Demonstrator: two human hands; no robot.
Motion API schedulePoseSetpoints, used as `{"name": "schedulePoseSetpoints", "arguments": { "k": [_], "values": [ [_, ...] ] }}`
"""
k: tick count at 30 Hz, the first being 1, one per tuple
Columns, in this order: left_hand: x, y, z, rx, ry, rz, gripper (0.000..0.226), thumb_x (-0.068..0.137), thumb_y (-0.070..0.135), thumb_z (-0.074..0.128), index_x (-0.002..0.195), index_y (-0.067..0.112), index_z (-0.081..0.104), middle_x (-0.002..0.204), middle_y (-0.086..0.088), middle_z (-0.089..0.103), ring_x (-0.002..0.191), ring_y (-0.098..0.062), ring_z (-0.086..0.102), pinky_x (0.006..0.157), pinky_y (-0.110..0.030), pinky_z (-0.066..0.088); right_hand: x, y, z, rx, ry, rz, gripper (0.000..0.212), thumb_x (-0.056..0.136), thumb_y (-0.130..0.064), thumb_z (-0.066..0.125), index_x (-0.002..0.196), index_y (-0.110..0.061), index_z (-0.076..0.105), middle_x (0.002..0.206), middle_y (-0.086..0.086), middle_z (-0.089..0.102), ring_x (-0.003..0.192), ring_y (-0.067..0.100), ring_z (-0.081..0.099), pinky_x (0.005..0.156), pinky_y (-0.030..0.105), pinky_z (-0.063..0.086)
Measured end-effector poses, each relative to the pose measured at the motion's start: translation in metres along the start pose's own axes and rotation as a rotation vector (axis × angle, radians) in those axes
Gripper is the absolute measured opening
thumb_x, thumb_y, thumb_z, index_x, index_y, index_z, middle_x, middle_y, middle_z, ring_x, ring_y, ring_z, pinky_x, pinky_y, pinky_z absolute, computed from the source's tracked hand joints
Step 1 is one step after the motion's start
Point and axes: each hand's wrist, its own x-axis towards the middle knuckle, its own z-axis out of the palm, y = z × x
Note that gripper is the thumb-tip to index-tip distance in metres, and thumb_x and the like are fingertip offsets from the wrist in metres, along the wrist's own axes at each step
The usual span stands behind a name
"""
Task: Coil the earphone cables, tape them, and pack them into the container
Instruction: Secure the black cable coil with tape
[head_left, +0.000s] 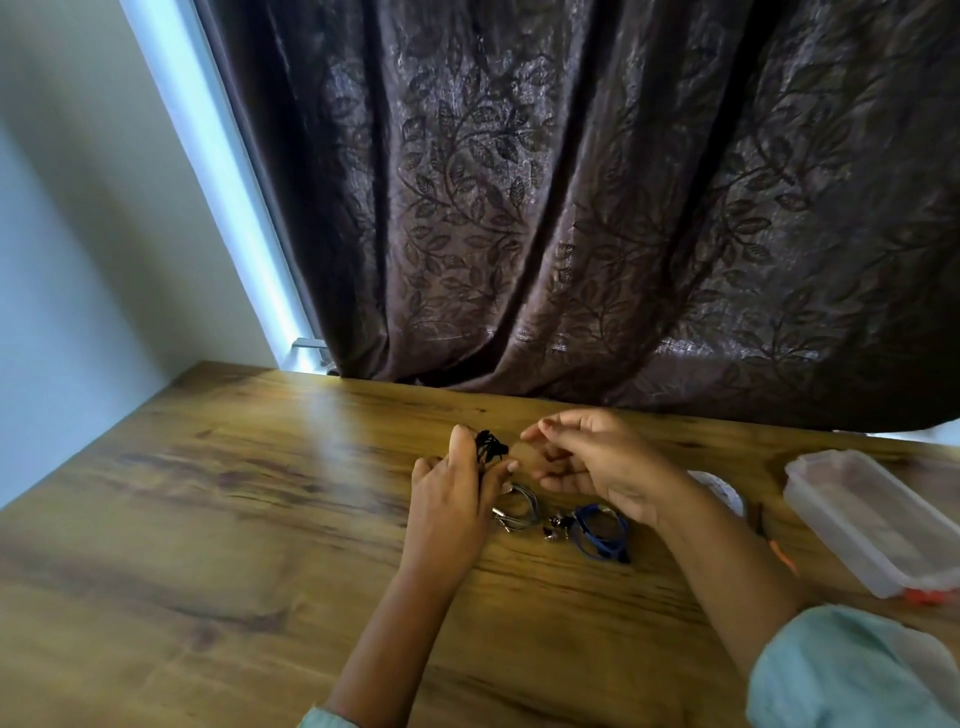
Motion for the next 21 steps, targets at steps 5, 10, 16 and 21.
{"name": "schedulePoseSetpoints", "arguments": {
  "k": [5, 10, 16, 21],
  "values": [
    [0.001, -0.016, -0.005, -0.004, -0.024, -0.005, 0.022, 0.092, 0.048, 0.040, 0.093, 0.030, 0.028, 0.067, 0.008, 0.058, 0.058, -0.012, 0.055, 0.077, -0.038, 0.045, 0.006, 0.002, 0.009, -0.053, -0.043, -0.001, 0.017, 0.085, -0.001, 0.066, 0.101, -0.007, 0.066, 0.090, 0.007, 0.070, 0.073, 0.011, 0.068, 0.063, 0.021, 0.057],
    [0.005, -0.028, -0.009, -0.134, -0.149, -0.054, 0.020, 0.095, 0.030, 0.052, 0.100, 0.019, 0.037, 0.070, 0.010, 0.055, 0.060, -0.011, 0.052, 0.066, -0.039, 0.047, 0.019, 0.004, 0.024, -0.119, 0.093, -0.061, 0.016, 0.086, -0.001, 0.065, 0.099, -0.011, 0.066, 0.094, 0.005, 0.072, 0.077, 0.010, 0.071, 0.064, 0.023, 0.056],
    [0.008, -0.039, -0.018, -0.492, -0.296, -0.245, 0.031, 0.093, 0.027, 0.053, 0.097, 0.001, 0.039, 0.078, -0.002, 0.055, 0.065, -0.001, 0.047, 0.061, -0.018, 0.042, 0.035, 0.010, 0.047, -0.110, 0.326, -0.189, 0.013, 0.085, -0.006, 0.067, 0.092, -0.016, 0.063, 0.088, 0.002, 0.071, 0.073, 0.008, 0.062, 0.061, 0.020, 0.050],
    [0.004, -0.056, -0.019, -0.550, -0.385, -0.383, 0.025, 0.098, 0.032, 0.039, 0.090, 0.010, 0.046, 0.073, 0.004, 0.050, 0.065, -0.008, 0.044, 0.059, -0.017, 0.037, 0.044, 0.010, 0.065, 0.143, 0.350, -0.170, 0.019, 0.083, 0.000, 0.067, 0.092, -0.015, 0.061, 0.093, 0.006, 0.071, 0.083, 0.014, 0.066, 0.059, 0.021, 0.050]
  ]
}}
